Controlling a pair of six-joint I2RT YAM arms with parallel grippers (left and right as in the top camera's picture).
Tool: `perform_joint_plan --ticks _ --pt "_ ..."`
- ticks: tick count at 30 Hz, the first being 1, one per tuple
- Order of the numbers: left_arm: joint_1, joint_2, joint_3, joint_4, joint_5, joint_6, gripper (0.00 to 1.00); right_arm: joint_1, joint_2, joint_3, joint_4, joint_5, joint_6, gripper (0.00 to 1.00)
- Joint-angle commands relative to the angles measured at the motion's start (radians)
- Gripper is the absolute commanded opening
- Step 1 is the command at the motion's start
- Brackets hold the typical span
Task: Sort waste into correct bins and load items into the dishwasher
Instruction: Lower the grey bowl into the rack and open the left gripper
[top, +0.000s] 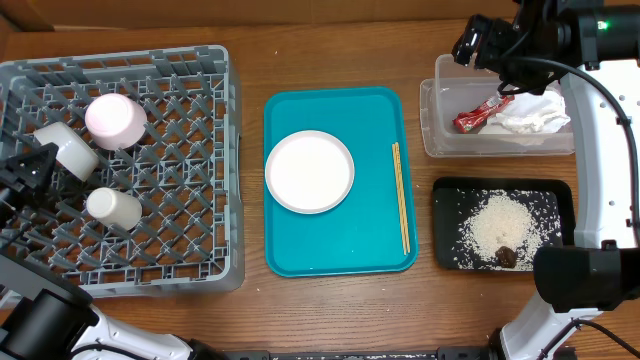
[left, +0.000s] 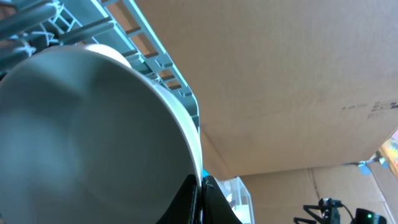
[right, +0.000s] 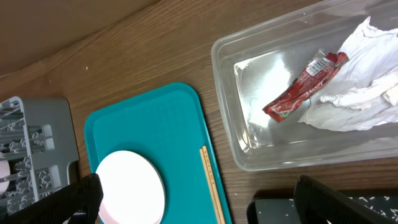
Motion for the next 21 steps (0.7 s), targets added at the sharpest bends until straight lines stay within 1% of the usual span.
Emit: perform_joint_plan --ticks 1,4,9,10,12,14,15,18,21 --pt "0.014 -0.005 -0.034 -0.056 -0.15 -0.023 0.04 -0.003 -0.019 0.006 0.003 0.007 0.006 1.0" --pt "0.039 -0.005 -0.034 -0.096 -0.156 -0.026 0.04 -0.003 -0.019 0.006 0.003 0.007 0.006 1.0" --pt "0.082 -0.005 -0.034 -0.124 -0.118 -0.029 0.04 -0.003 -0.019 0.006 0.003 0.007 0.006 1.0" --pt "0.088 -0.005 -0.034 -0.137 -0.119 -0.029 0.1 -0.003 -0.019 0.006 0.003 0.007 0.006 1.0" --pt "0.095 -0.005 -0.034 -0.164 -0.119 -0.029 0.4 -0.003 -0.019 0.006 0.003 0.007 0.006 1.0" --pt "0.096 -0.005 -0.034 -0.179 -0.119 -0.029 0.95 -0.003 -0.019 0.006 0.003 0.007 0.006 1.0" --pt "0.095 -0.005 -0.034 -0.188 -0.119 -0.029 1.0 -0.003 -0.019 0.006 0.003 0.007 0.006 1.0" --pt "0.098 -0.006 -0.03 -0.231 -0.135 -0.029 1.0 -0.003 -0.019 0.006 0.003 0.007 0.006 1.0" --pt "0.105 -0.013 -0.009 -0.303 -0.226 -0.029 1.0 -0.003 -0.019 0.006 0.003 0.007 0.006 1.0"
